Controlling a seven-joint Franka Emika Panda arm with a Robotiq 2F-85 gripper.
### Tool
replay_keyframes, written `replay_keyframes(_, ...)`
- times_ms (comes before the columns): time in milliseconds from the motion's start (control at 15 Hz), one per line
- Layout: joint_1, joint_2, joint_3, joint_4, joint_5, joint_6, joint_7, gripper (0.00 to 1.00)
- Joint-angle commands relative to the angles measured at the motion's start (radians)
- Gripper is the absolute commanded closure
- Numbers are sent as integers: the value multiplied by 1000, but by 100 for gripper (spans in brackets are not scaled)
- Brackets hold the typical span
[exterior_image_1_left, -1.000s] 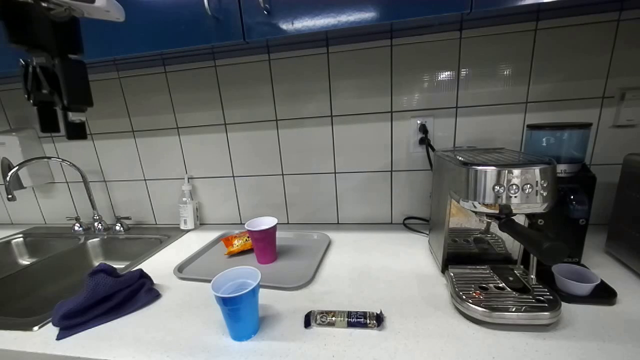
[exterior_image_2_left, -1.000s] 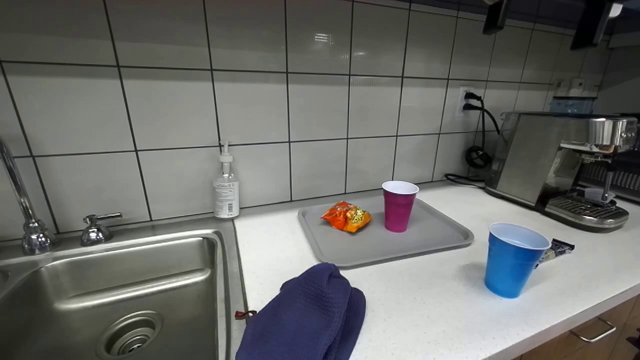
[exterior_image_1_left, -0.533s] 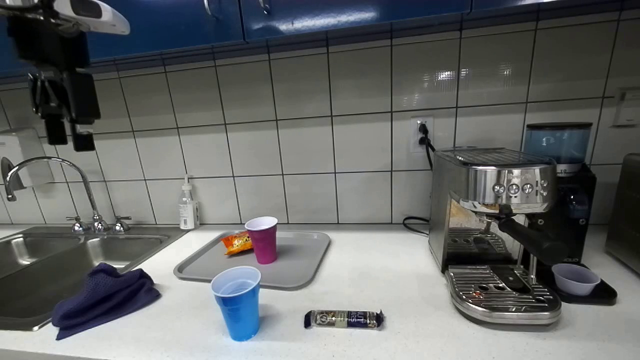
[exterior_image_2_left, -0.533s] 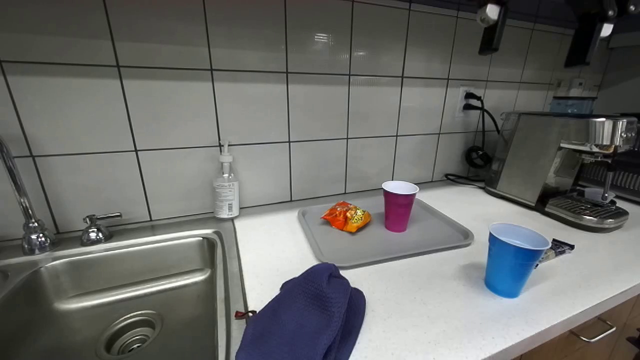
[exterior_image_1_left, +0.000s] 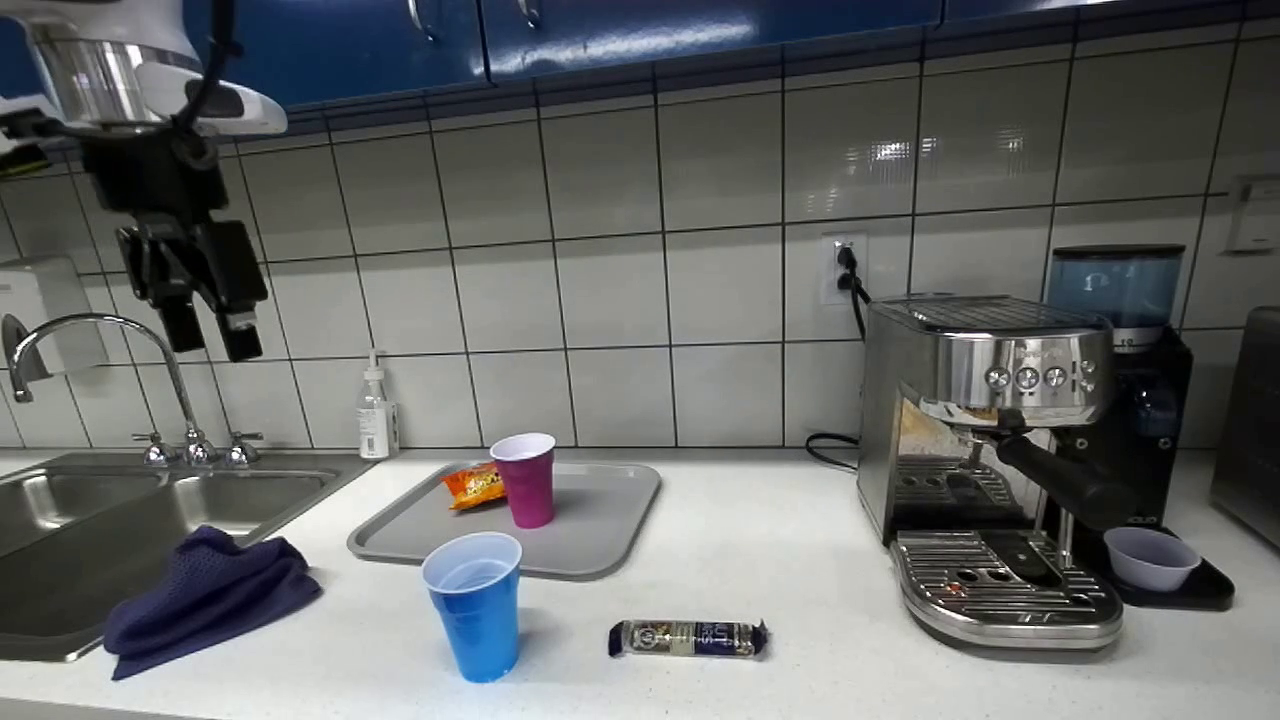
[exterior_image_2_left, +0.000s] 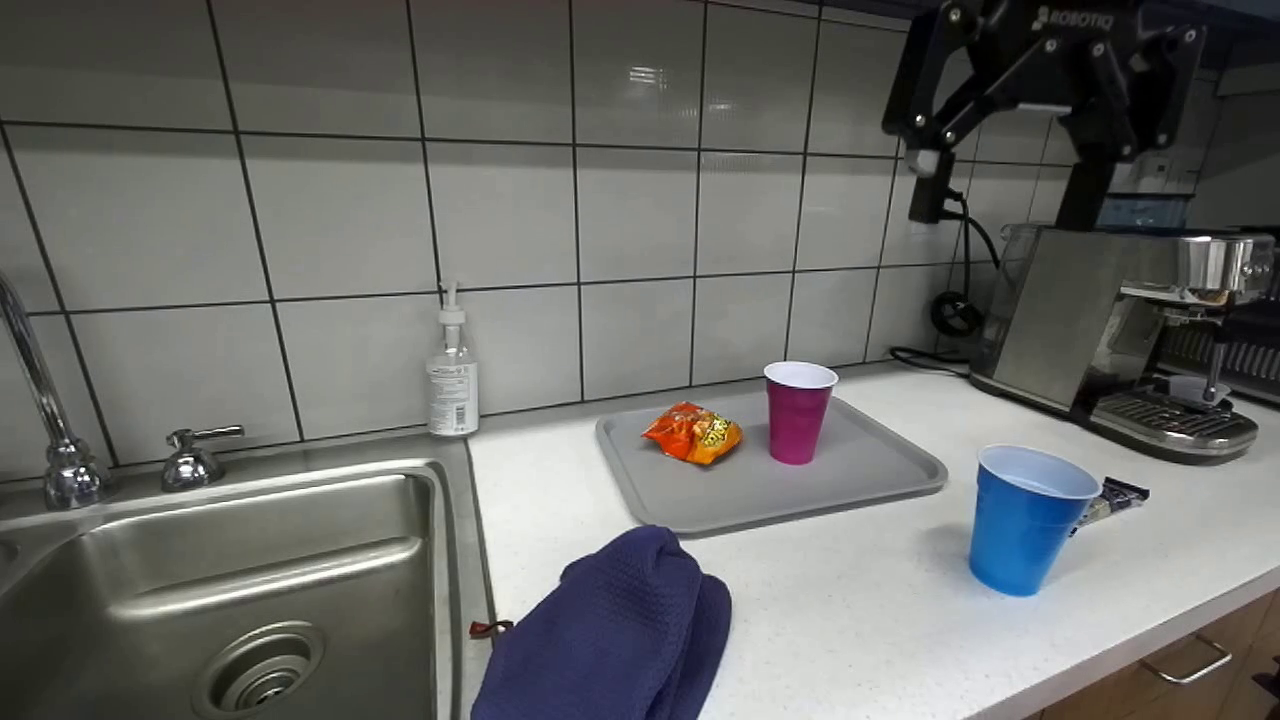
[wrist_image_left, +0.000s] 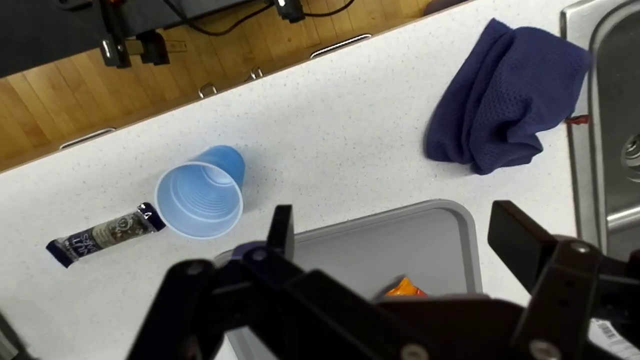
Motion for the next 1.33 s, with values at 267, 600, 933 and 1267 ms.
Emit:
replay_keyframes(267, -85, 211, 27, -39, -161, 276, 48, 0)
replay_keyframes(600, -157, 417, 27, 20, -290, 411, 126, 0)
replay_keyframes(933, -146, 546, -5, 100, -329, 389, 212, 0)
replay_keyframes(1267, -119, 542, -32, 79, -312, 411, 183, 0)
